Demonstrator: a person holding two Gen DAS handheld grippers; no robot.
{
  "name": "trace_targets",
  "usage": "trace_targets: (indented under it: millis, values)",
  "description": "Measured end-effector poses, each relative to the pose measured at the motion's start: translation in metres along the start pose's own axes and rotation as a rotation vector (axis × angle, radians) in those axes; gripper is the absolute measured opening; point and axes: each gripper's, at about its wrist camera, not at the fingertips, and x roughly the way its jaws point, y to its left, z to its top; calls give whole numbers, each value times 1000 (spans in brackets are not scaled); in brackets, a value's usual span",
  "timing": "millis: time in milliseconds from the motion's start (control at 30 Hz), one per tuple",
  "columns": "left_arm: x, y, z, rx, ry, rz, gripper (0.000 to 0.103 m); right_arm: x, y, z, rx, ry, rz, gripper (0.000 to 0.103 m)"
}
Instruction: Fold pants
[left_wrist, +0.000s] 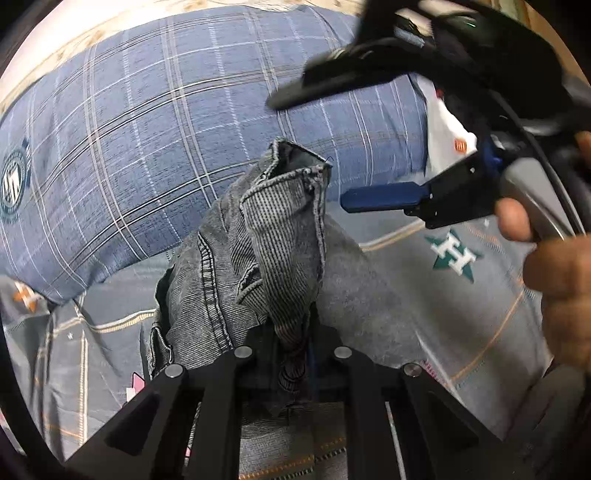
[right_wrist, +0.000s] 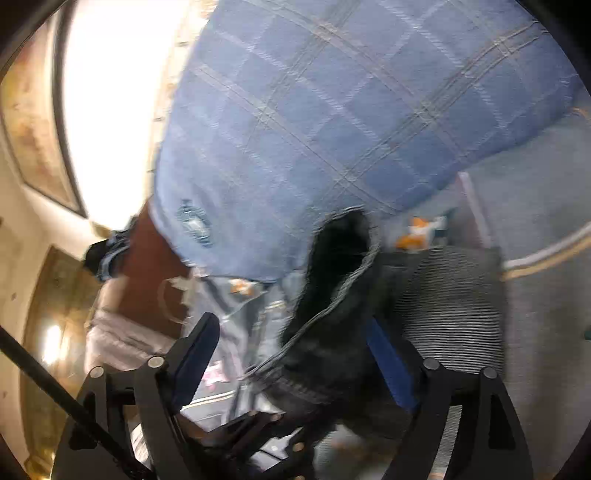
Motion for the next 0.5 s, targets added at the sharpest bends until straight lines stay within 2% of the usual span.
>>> trace_targets:
  millis: [67, 133, 167, 200, 233, 300, 367, 400, 467, 500]
  values:
    - [2, -5, -1, 12, 13, 1, 11, 13, -14, 1, 24, 84, -96, 85]
    - [1, -11, 3, 8, 18, -7, 11, 24, -29, 0, 34, 139, -209, 51]
    - [0, -12, 7, 1, 17, -20, 11, 27, -35, -1, 42, 162, -245, 25]
    - [0, -13, 9, -7, 19, -34, 11, 22, -38, 1, 53, 158, -231, 18]
    - [0, -15, 10, -5, 16, -41, 11, 17, -35, 3, 33, 148, -226, 17]
    - [3, -26, 12, 33, 28, -39, 12, 5, -19, 5, -74, 121, -325, 13]
    - [10, -32, 11, 51, 44, -39, 14, 3, -14, 4, -125, 131, -404, 13]
    - [17, -35, 9, 59, 65, -64, 17, 6, -19, 4, -146, 159, -469, 14]
    - [32, -39, 4, 74, 137, -179, 28, 15, -39, 5, -118, 204, -545, 20]
    - [39, -39, 0, 62, 184, -225, 29, 21, -52, 5, -92, 234, -583, 23]
